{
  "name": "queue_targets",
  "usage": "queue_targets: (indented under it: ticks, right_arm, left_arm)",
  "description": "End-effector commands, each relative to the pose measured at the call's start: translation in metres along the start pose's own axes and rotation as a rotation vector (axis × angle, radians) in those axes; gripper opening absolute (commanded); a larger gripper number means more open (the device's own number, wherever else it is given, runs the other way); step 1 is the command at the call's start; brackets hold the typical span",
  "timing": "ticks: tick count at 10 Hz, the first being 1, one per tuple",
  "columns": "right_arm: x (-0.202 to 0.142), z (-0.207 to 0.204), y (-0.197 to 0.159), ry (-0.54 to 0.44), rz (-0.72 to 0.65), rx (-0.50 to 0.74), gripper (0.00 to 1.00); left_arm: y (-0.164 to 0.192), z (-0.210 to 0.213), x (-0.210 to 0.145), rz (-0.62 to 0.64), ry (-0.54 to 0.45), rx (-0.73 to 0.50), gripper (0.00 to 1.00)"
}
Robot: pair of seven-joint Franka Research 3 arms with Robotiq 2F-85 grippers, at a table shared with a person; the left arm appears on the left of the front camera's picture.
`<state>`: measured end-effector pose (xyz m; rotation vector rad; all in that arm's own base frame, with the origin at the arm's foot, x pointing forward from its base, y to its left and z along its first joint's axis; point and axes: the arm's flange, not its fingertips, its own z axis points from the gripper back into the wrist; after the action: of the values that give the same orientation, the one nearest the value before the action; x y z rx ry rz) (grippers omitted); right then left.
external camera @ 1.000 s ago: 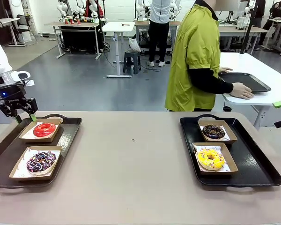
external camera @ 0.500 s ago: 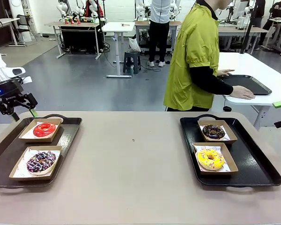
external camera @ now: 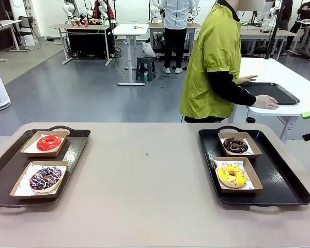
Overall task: Individually package the donuts and arrange them on the tray.
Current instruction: Place the picked Paper togo box on the Handle tray.
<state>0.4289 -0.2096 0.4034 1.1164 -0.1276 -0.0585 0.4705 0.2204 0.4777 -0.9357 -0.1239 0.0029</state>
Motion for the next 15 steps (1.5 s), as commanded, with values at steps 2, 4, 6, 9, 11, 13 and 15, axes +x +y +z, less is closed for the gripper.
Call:
queue_targets:
  ticks: [2, 4, 6, 9, 11, 13, 15]
  right_arm:
    - [-0.003, 0.0, 0.002, 0.012, 0.002, -0.008, 1.0]
    - [-0.003, 0.0, 0.002, 0.012, 0.002, -0.008, 1.0]
    - [-0.003, 0.0, 0.002, 0.012, 0.002, -0.008, 1.0]
    - [-0.003, 0.0, 0.002, 0.012, 0.002, -0.008, 1.0]
    - [-0.003, 0.0, 0.002, 0.012, 0.002, -0.008, 1.0]
    - [-0.003, 0.0, 0.002, 0.012, 0.002, -0.008, 1.0]
    - [-0.003, 0.0, 0.002, 0.012, 0.002, -0.008, 1.0]
  left_arm:
    - [0.06, 0.034, -0.043, -0.034, -0.022, -0.237, 0.89]
    - [0.101, 0.045, -0.061, 0.003, -0.034, -0.315, 0.89]
    - [0.122, 0.049, -0.071, -0.006, -0.053, -0.331, 0.89]
    - [0.111, 0.04, -0.078, 0.022, -0.032, -0.296, 0.89]
    - [0.111, 0.04, -0.078, 0.022, -0.032, -0.296, 0.89]
    - [0.111, 0.04, -0.078, 0.022, -0.032, -0.296, 0.89]
    - [0.111, 0.04, -0.078, 0.022, -0.032, -0.296, 0.89]
